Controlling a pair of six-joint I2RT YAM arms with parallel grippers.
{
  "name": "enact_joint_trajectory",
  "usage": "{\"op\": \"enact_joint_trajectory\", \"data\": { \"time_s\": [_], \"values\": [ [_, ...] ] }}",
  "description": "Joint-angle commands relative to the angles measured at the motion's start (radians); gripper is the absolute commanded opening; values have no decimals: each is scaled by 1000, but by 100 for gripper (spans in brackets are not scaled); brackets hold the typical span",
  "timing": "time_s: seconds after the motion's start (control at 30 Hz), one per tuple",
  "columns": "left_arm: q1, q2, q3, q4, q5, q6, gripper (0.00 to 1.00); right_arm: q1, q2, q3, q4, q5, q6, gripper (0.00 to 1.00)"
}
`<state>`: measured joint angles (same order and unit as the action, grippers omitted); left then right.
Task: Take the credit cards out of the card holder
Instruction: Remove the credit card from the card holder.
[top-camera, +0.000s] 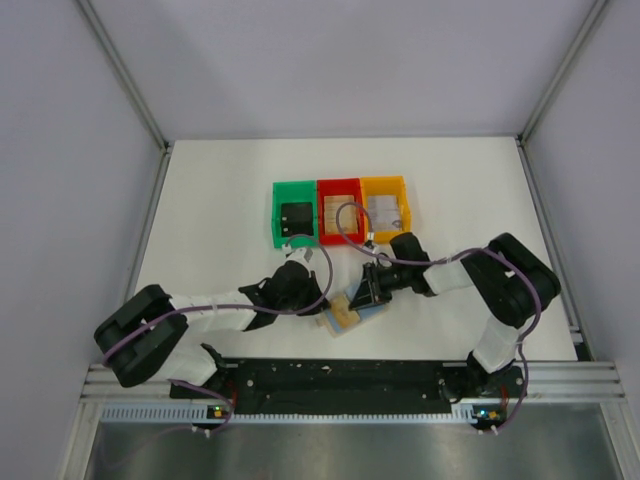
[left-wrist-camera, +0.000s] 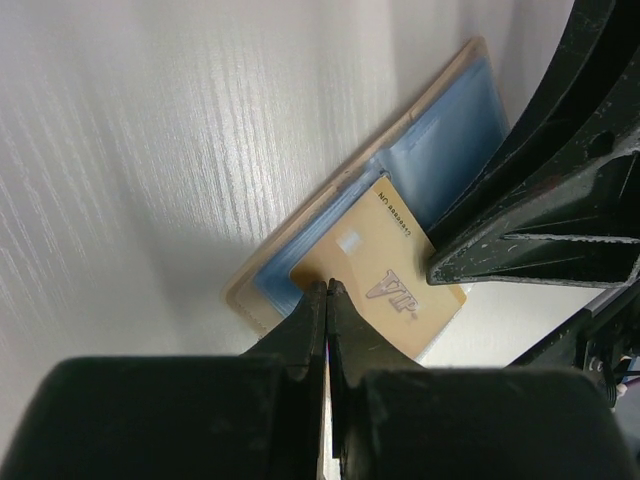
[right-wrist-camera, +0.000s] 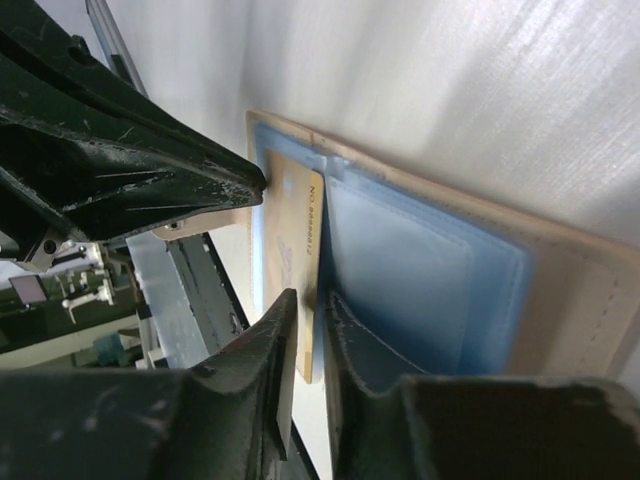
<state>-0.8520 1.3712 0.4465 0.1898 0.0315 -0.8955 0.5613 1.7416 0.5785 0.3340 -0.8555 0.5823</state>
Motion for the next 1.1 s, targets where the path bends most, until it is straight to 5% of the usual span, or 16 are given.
{"op": "enact_joint_trajectory", "data": {
  "time_s": [0.0,0.1,0.8,0.93,1.07],
  "values": [
    [-1,3,-28,-1,8,-2,0,17,13,30,33,-5,-10,11],
    [1,-11,-35,-7,2,1,0,9,0,26,33,-5,-13,0],
    [19,-46,-54,-27,-5,23,0,-81,-57,-28,39,-33,-46,0],
    [18,-38,-43,-29,2,32,0,-81,-56,-32,74,-56,-13,22],
    [18,-27,-40,-23,18,30,0,-75,-45,-29,88,-57,-6,28]
  ]
}}
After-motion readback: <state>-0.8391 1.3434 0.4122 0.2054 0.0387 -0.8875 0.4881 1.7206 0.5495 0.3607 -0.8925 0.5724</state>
